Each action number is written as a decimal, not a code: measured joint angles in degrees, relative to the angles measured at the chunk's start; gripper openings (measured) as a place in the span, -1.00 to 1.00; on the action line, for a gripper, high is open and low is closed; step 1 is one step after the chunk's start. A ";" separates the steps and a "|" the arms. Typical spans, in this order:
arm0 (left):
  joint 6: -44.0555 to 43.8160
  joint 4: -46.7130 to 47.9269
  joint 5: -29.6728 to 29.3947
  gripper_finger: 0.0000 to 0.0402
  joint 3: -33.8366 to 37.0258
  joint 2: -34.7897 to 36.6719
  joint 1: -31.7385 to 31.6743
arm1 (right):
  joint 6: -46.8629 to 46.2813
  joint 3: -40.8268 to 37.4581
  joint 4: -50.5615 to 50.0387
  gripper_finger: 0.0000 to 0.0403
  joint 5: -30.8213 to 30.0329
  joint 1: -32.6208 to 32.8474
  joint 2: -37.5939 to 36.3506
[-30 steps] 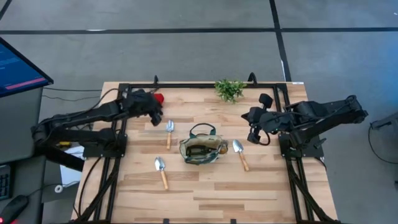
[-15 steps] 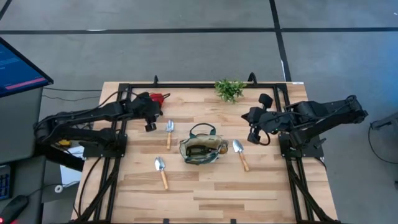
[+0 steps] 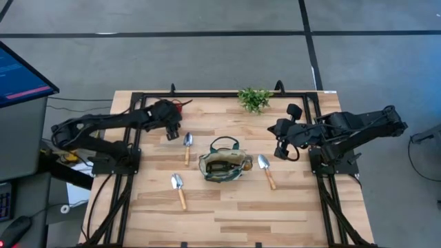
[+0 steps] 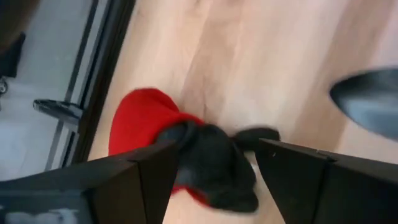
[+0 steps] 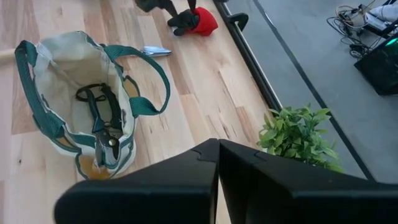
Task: Pick & Place Garden tools in Gardening bag
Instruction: Put the red gloves into the gardening bag, then put the brown trowel into the gardening bag
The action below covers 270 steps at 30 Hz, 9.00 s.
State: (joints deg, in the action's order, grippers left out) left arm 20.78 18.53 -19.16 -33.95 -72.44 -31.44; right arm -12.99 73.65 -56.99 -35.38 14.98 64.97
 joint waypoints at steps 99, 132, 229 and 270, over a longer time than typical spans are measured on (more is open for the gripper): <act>-29.64 -24.09 47.25 -0.99 -14.91 -6.09 25.39 | 0.28 -0.02 0.53 -1.00 -0.52 0.04 0.00; -30.76 -23.58 42.40 -0.98 -14.91 -13.17 23.98 | -0.55 0.00 0.46 -1.00 -0.43 0.00 0.00; -43.82 -21.55 20.69 -1.00 10.45 24.61 21.41 | -5.11 0.00 2.23 -1.00 5.51 2.43 8.11; -59.29 -7.01 35.02 -0.58 10.43 10.20 15.54 | 1.00 -0.02 0.03 -1.00 7.15 -1.65 8.44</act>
State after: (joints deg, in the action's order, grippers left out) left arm -38.51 11.52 15.86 -23.53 -62.24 -15.90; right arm -11.99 73.63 -56.96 -28.23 13.33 73.41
